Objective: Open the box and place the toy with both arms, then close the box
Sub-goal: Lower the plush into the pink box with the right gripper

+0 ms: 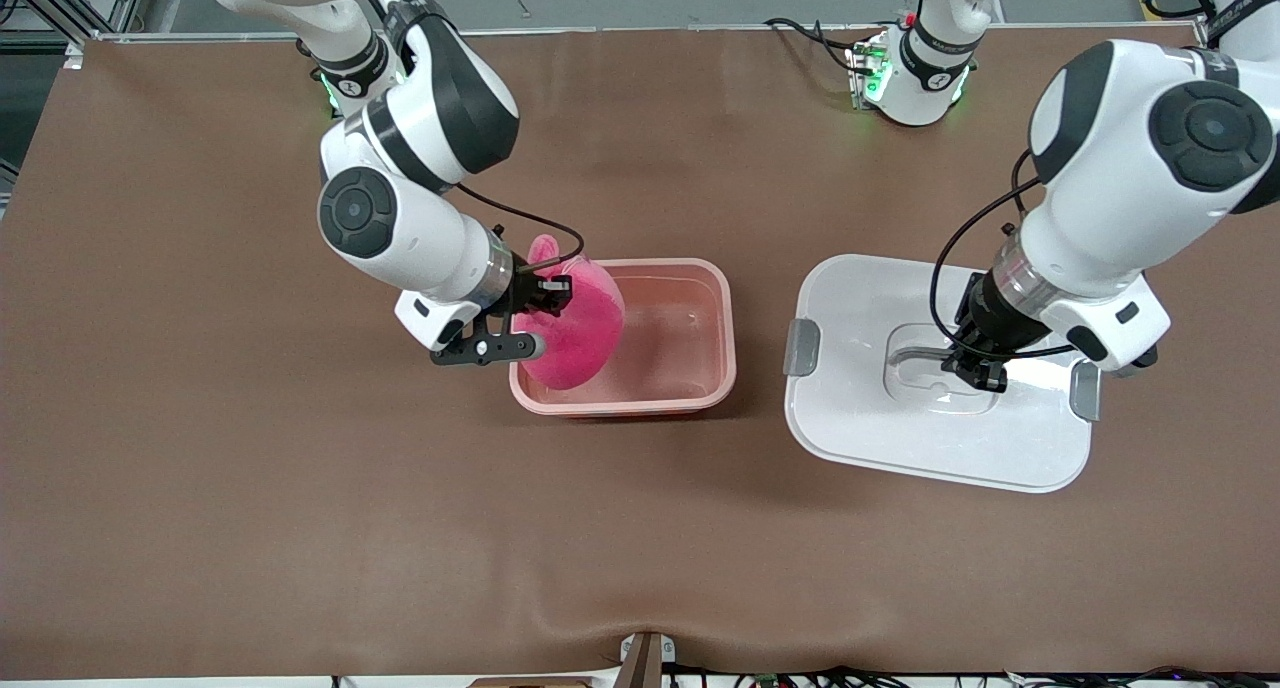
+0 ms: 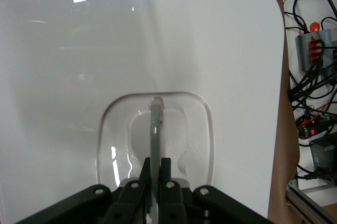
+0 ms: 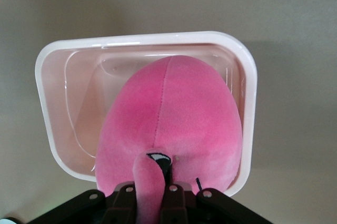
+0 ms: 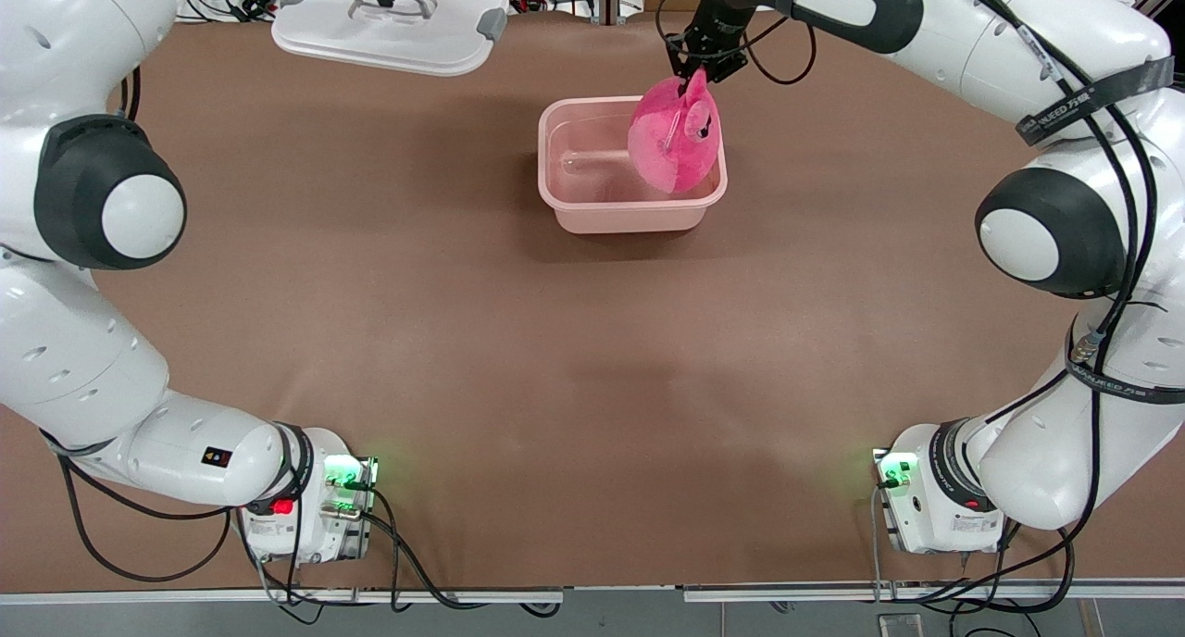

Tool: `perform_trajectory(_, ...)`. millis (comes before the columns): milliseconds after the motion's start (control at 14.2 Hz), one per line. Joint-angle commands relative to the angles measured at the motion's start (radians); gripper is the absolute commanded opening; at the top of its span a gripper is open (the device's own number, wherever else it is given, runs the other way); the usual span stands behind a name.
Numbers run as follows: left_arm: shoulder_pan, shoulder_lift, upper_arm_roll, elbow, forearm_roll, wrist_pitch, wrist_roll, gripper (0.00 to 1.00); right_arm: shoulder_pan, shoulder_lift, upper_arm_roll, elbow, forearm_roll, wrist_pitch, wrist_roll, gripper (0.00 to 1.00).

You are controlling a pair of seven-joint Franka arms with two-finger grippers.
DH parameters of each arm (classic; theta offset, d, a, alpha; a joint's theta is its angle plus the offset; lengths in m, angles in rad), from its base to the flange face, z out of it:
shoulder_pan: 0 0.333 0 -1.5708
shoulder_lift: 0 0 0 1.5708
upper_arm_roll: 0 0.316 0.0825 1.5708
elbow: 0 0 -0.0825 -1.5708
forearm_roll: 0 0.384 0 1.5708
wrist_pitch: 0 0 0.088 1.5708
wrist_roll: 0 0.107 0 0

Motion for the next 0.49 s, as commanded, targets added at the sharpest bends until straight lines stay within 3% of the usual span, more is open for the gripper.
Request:
perform_trajectory(0,0.024,-0.049,-0.01,-0.044,-0.037,0.0,0.043,0.0,0.02,0.031,-0.011,0.032,0.017,-0.006,0.02,0.0)
perform_trajectory(423,0.026,-0.049,-0.01,-0.051,-0.035,0.0,0.043,0.0,0.025,0.108,-0.011,0.026,0.074,0.057,0.041,0.0)
